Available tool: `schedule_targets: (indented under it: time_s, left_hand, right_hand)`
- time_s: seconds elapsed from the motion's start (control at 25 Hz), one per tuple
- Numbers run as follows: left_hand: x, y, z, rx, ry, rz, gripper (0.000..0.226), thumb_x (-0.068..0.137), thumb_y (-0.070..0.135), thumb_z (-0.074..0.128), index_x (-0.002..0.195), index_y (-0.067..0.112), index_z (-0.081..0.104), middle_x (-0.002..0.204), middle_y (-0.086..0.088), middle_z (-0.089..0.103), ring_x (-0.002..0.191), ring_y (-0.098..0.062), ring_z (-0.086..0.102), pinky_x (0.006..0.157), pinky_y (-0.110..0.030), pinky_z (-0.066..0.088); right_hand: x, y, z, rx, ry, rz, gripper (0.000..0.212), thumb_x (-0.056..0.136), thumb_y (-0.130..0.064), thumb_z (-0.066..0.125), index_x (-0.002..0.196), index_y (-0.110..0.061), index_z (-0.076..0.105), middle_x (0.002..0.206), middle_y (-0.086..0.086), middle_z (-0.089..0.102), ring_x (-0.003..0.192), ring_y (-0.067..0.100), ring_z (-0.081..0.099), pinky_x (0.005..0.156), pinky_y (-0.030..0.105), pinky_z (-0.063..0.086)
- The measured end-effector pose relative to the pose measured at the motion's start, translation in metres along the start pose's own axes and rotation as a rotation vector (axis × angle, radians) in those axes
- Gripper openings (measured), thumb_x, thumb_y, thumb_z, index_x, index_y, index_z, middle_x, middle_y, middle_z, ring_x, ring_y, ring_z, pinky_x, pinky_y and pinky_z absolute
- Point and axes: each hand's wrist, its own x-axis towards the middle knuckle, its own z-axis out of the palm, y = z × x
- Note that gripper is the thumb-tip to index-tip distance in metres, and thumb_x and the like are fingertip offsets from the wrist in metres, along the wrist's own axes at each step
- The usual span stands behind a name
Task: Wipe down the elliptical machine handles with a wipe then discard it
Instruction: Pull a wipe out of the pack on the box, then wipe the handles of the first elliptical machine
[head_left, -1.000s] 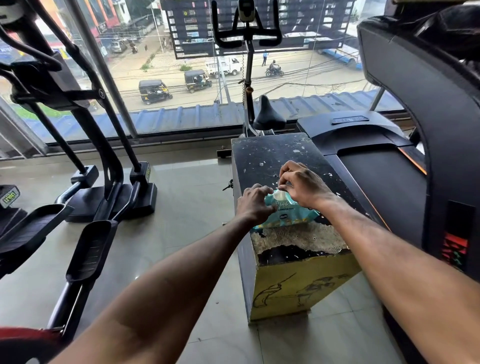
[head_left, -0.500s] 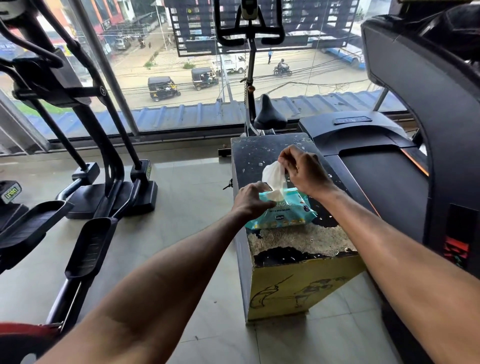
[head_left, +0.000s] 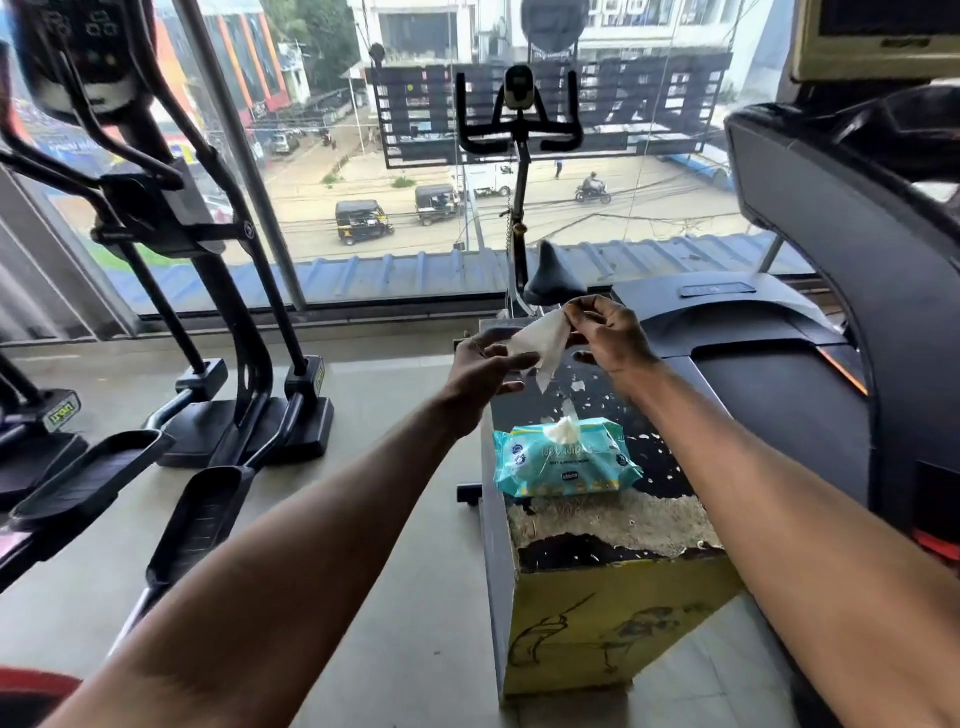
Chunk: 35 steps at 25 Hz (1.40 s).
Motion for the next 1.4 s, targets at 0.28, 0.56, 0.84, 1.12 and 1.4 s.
schedule_targets:
  time_s: [0.28, 0.56, 0.84, 1.12, 1.4]
  left_hand:
    - [-0.018, 0.065, -0.078, 0.220, 0.185, 0.196, 0.015, 0.090, 0.006, 0.074, 0.086, 0.020, 0.072, 0.081, 0.002, 0.074, 0.080, -0.016, 0.069, 0.077, -0.036, 0.057]
    - [-0.039, 0.139, -0.196, 0.454, 0.396, 0.218, 0.007, 0.090, 0.010, 0.076, 0.089, 0.005, 0.072, 0.072, -0.006, 0.070, 0.064, -0.018, 0.067, 0.053, -0.021, 0.055]
    - [-0.023, 0.186, -0.348, 0.443, 0.458, 0.161, 0.017, 0.089, 0.016, 0.076, 0.076, 0.014, 0.066, 0.072, -0.003, 0.064, 0.063, -0.017, 0.062, 0.057, -0.027, 0.054]
    - [0.014, 0.210, -0.480, 0.110, 0.551, 0.062, 0.015, 0.099, 0.015, 0.054, 0.091, 0.014, 0.066, 0.088, -0.008, 0.068, 0.089, -0.029, 0.068, 0.078, -0.040, 0.056]
    - [0.081, 0.219, -0.572, 0.001, 0.621, 0.027, 0.024, 0.101, 0.026, 0.054, 0.116, 0.010, 0.064, 0.105, -0.015, 0.066, 0.097, -0.031, 0.066, 0.077, -0.040, 0.057]
  right_hand:
    - [0.014, -0.037, 0.067, 0.106, -0.227, 0.093, 0.012, 0.102, -0.022, 0.057, 0.106, -0.014, 0.065, 0.086, 0.002, 0.071, 0.074, 0.016, 0.069, 0.066, 0.028, 0.054]
    - [0.027, -0.076, 0.200, -0.082, -0.489, -0.188, 0.024, 0.094, -0.031, 0.069, 0.114, -0.017, 0.069, 0.095, -0.009, 0.072, 0.080, 0.001, 0.066, 0.070, 0.018, 0.053]
    - [0.077, -0.102, 0.362, -0.128, -0.523, -0.292, 0.005, 0.087, -0.009, 0.076, 0.090, -0.005, 0.076, 0.087, 0.010, 0.070, 0.079, 0.015, 0.059, 0.070, 0.029, 0.047]
    - [0.139, -0.139, 0.484, 0.091, -0.540, -0.090, 0.011, 0.096, -0.011, 0.064, 0.089, -0.010, 0.072, 0.080, 0.008, 0.072, 0.069, 0.020, 0.068, 0.061, 0.027, 0.054]
    - [0.207, -0.133, 0.563, 0.167, -0.688, 0.032, 0.043, 0.074, -0.037, 0.087, 0.105, -0.009, 0.077, 0.098, 0.013, 0.073, 0.088, 0.027, 0.066, 0.088, 0.043, 0.052]
